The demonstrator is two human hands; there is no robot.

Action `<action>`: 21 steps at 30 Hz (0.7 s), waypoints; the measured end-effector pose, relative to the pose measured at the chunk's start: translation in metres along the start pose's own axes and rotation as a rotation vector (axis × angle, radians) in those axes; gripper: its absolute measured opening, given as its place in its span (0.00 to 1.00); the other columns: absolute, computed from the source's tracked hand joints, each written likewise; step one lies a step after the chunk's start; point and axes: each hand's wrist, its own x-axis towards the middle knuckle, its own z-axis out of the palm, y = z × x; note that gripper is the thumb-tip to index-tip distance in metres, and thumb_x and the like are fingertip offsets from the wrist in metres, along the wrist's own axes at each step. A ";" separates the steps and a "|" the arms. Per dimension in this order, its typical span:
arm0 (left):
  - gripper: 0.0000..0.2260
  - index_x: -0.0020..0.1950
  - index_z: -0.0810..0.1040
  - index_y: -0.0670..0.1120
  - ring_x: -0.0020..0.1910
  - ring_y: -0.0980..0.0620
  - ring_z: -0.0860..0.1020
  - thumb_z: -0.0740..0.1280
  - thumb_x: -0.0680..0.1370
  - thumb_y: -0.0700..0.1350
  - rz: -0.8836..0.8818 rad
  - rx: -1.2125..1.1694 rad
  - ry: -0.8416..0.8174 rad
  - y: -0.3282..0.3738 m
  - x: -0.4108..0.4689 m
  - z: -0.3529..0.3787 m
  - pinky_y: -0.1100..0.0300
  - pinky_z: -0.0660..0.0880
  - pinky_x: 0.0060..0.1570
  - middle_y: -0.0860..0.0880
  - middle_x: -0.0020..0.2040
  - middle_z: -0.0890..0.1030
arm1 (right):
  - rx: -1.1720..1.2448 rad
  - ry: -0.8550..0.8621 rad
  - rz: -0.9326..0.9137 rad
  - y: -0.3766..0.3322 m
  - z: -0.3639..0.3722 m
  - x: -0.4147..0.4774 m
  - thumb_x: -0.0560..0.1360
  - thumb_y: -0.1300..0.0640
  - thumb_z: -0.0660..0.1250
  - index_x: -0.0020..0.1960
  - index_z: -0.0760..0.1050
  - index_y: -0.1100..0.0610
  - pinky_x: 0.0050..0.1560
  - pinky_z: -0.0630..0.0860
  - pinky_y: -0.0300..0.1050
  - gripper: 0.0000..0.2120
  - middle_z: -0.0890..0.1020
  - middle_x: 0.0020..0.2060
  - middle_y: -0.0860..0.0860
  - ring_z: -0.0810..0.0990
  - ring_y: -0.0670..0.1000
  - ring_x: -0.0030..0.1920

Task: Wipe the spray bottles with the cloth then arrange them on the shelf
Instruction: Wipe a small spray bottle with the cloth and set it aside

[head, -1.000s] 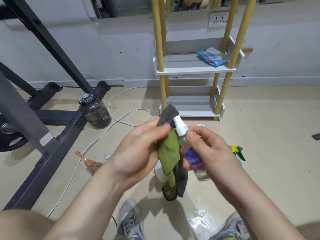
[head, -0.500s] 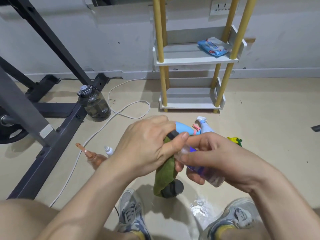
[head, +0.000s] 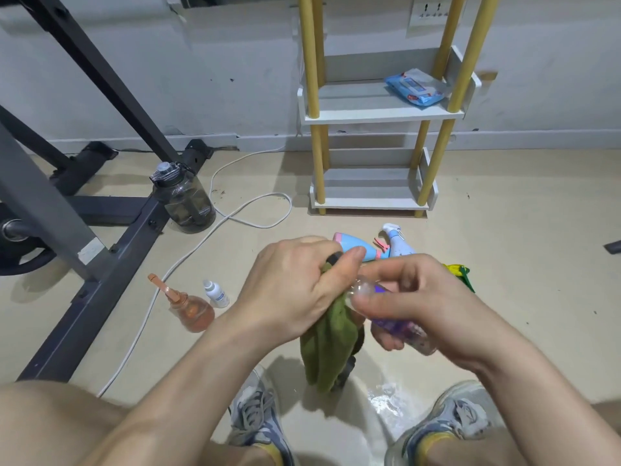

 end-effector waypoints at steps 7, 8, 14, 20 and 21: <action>0.17 0.35 0.76 0.52 0.30 0.58 0.71 0.61 0.80 0.57 -0.334 -0.331 0.318 -0.011 0.005 0.006 0.61 0.69 0.34 0.58 0.28 0.75 | 0.238 -0.161 -0.105 0.008 -0.019 0.003 0.66 0.53 0.75 0.41 0.78 0.65 0.27 0.69 0.39 0.16 0.78 0.35 0.62 0.71 0.52 0.24; 0.20 0.32 0.77 0.51 0.30 0.57 0.72 0.61 0.82 0.55 -0.480 -0.439 0.384 -0.014 0.010 -0.001 0.60 0.69 0.34 0.58 0.27 0.75 | 0.260 -0.119 -0.120 0.003 -0.023 0.001 0.67 0.51 0.76 0.44 0.79 0.64 0.28 0.71 0.39 0.17 0.79 0.36 0.62 0.72 0.52 0.25; 0.15 0.51 0.79 0.40 0.28 0.51 0.73 0.62 0.81 0.52 -0.562 -1.315 0.189 0.004 0.010 -0.007 0.62 0.70 0.25 0.40 0.39 0.75 | -0.011 0.170 -0.137 0.003 0.016 0.008 0.80 0.46 0.60 0.48 0.77 0.47 0.25 0.67 0.40 0.10 0.73 0.29 0.51 0.70 0.50 0.26; 0.14 0.60 0.80 0.42 0.35 0.52 0.78 0.71 0.75 0.41 -0.316 -1.025 -0.119 0.001 0.005 -0.009 0.62 0.77 0.38 0.43 0.39 0.76 | 0.076 0.384 -0.063 0.006 0.017 0.015 0.80 0.43 0.60 0.46 0.67 0.55 0.23 0.63 0.34 0.15 0.72 0.25 0.53 0.66 0.51 0.23; 0.13 0.58 0.82 0.46 0.32 0.52 0.75 0.73 0.74 0.44 -0.292 -0.892 -0.058 0.000 0.006 -0.005 0.62 0.75 0.35 0.42 0.36 0.72 | 0.107 0.369 -0.069 0.006 0.018 0.015 0.80 0.43 0.59 0.45 0.67 0.56 0.23 0.62 0.34 0.16 0.72 0.25 0.54 0.66 0.51 0.22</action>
